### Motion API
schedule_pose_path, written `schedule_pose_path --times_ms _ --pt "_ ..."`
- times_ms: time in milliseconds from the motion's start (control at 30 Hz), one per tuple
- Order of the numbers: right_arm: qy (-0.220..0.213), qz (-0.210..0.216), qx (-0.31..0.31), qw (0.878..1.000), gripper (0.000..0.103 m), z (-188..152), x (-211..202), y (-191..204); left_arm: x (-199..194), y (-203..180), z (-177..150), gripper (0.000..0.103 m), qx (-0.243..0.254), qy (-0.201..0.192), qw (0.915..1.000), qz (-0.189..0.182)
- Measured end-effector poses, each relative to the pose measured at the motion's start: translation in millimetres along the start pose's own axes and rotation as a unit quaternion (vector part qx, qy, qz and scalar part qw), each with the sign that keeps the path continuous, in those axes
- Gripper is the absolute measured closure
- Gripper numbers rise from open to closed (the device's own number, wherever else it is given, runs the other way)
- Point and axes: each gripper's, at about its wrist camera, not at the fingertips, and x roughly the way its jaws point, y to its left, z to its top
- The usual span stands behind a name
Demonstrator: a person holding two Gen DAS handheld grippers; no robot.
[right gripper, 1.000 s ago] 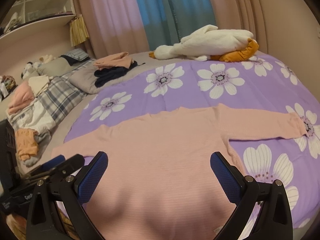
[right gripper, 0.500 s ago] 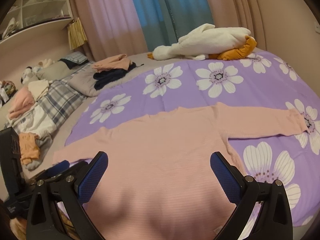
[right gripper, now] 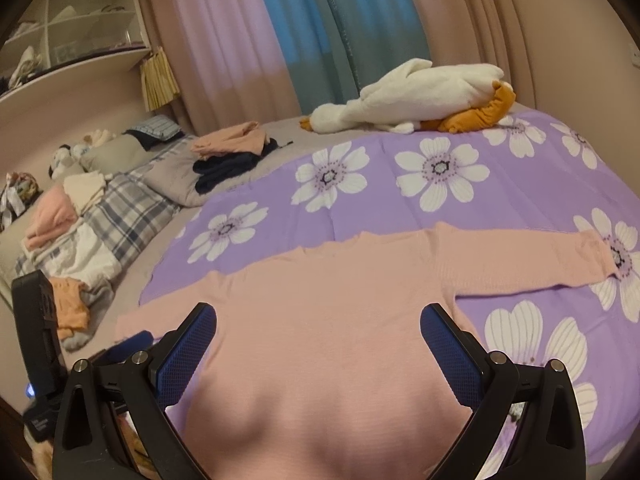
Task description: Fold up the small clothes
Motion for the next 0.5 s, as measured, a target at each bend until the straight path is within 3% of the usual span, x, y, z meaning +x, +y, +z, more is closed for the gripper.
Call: schedule_pose_path --times_ms 267,400,500 --pt "0.015 0.033 0.01 0.999 0.009 18 8 -13 18 -5 10 0.002 0.003 0.015 0.9999 0.003" --pt "-0.006 0.065 0.006 0.998 0.009 57 2 -30 34 -11 19 0.003 0.01 0.016 0.9998 0.0" --pt "-0.009 0.058 0.038 0.998 0.009 79 13 -61 52 -11 22 0.009 0.003 0.029 0.9995 -0.01"
